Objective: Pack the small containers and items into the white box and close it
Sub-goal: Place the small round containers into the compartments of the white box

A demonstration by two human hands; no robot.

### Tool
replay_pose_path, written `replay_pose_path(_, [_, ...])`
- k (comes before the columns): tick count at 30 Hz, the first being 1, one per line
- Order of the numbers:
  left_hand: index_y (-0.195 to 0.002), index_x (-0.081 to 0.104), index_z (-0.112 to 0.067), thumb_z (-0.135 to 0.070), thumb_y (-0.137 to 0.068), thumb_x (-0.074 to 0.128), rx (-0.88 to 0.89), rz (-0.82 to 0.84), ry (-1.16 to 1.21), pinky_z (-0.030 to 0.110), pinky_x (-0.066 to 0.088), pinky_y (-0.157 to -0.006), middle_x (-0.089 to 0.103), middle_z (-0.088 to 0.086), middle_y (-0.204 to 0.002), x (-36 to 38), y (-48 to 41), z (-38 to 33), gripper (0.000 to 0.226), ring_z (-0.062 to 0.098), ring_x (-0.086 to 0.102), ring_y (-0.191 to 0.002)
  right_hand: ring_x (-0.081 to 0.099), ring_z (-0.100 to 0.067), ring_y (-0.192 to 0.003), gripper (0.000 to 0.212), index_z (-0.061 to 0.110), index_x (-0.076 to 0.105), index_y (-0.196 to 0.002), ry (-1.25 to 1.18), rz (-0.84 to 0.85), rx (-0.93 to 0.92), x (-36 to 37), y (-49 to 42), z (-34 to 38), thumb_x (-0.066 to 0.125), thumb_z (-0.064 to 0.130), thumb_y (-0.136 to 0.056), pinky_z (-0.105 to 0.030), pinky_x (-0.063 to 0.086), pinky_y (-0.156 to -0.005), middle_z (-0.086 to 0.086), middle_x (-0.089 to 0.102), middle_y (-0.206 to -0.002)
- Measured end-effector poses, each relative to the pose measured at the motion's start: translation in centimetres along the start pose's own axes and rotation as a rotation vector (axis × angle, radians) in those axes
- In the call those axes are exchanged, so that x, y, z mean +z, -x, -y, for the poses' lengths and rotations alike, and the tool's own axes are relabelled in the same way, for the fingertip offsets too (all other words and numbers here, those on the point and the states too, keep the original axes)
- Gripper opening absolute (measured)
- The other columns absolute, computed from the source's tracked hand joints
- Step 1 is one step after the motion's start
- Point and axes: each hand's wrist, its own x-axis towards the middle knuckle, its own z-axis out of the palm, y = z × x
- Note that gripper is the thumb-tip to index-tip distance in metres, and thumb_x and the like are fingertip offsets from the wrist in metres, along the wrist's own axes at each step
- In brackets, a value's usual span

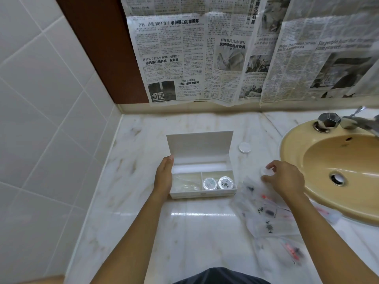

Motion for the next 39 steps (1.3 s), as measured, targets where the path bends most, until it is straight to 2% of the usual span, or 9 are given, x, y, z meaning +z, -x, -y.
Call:
replay_pose_path(5, [-0.119,0.058,-0.029,-0.035,-0.106,0.040,-0.006,0.003,0.000,0.003,0.035,-0.079,0.060,-0.025,-0.111,0.0,0.0,-0.1,0.024,-0.014,0.051,-0.102,0.062,-0.019,-0.073,0.017,0.018,0.074,-0.086,-0.261,-0.081,-0.085,-1.0,0.7,1.8,0.063,0.030,-0.088,-0.030,0.044,-0.060,0.004,0.072,-0.085])
replay_pose_path(9, [-0.127,0.060,-0.024,-0.036,-0.106,0.040,0.006,0.002,-0.012,0.013,0.036,-0.091,0.062,-0.015,-0.120,0.0,-0.2,0.2,0.031,0.001,0.054,-0.113,0.050,-0.006,-0.056,0.010,0.027,0.074,-0.087,-0.603,0.046,-0.229,-3.2,1.8,4.0,0.066,0.023,-0.091,-0.013,0.037,-0.056,0.022,0.069,-0.074])
replay_pose_path(12, [-0.130,0.060,-0.021,-0.037,-0.105,0.040,0.010,0.003,-0.010,0.019,0.035,-0.096,0.062,-0.011,-0.126,-0.1,-0.2,0.4,0.035,0.005,0.053,-0.118,0.041,-0.004,-0.053,0.015,0.030,0.075,-0.096,-0.675,0.138,-0.383,-4.1,3.0,5.4,0.069,0.019,-0.089,-0.011,0.037,-0.056,0.018,0.070,-0.076])
replay_pose_path(21, [-0.126,0.059,-0.025,-0.034,-0.106,0.039,0.020,0.013,-0.009,0.008,0.035,-0.087,0.061,-0.017,-0.119,-0.1,-0.2,0.4,0.029,0.002,0.053,-0.116,0.046,-0.004,-0.056,0.010,0.030,0.075,-0.087,-0.500,0.264,-0.475,-1.9,4.4,7.4,0.071,0.021,-0.087,-0.014,0.041,-0.058,0.022,0.068,-0.078])
replay_pose_path(24, [-0.126,0.058,-0.024,-0.034,-0.106,0.039,0.022,0.011,-0.007,0.011,0.035,-0.092,0.060,-0.017,-0.119,0.0,-0.2,0.3,0.030,-0.001,0.053,-0.113,0.053,0.002,-0.071,0.007,0.029,0.076,-0.087,-0.353,0.243,-0.528,-1.0,4.3,7.6,0.071,0.024,-0.087,-0.020,0.041,-0.065,0.015,0.060,-0.088])
replay_pose_path(29, [-0.123,0.059,-0.028,-0.035,-0.106,0.039,0.015,0.015,-0.004,0.012,0.035,-0.092,0.061,-0.022,-0.115,-0.1,-0.4,0.5,0.027,-0.006,0.053,-0.109,0.057,-0.006,-0.077,0.008,0.032,0.073,-0.086,-0.188,0.190,-0.550,-0.5,3.9,7.7,0.077,0.028,-0.080,-0.029,0.049,-0.069,0.014,0.048,-0.092])
replay_pose_path(32, [-0.122,0.059,-0.028,-0.033,-0.106,0.040,0.015,0.014,0.004,0.007,0.035,-0.089,0.061,-0.025,-0.114,0.0,-0.4,0.5,0.025,-0.012,0.052,-0.107,0.056,-0.005,-0.080,0.004,0.032,0.072,-0.083,-0.269,0.164,-0.537,-0.7,3.5,7.6,0.075,0.030,-0.081,-0.028,0.049,-0.071,0.013,0.053,-0.090])
replay_pose_path(36, [-0.124,0.060,-0.025,-0.033,-0.106,0.039,0.012,0.011,0.003,0.000,0.036,-0.081,0.062,-0.022,-0.115,0.0,-0.4,0.5,0.028,-0.013,0.053,-0.106,0.051,-0.001,-0.069,0.005,0.025,0.073,-0.087,-0.394,-0.004,-0.450,-1.5,1.4,7.2,0.068,0.023,-0.087,-0.016,0.037,-0.065,0.007,0.063,-0.085])
replay_pose_path(39, [-0.126,0.061,-0.022,-0.033,-0.106,0.039,0.023,0.006,-0.001,0.000,0.037,-0.082,0.063,-0.018,-0.118,0.0,-0.5,0.7,0.031,-0.011,0.054,-0.107,0.052,-0.005,-0.071,0.015,0.024,0.071,-0.102,-0.368,-0.044,-0.346,-1.3,-1.6,6.0,0.068,0.022,-0.088,-0.023,0.038,-0.068,0.003,0.067,-0.094])
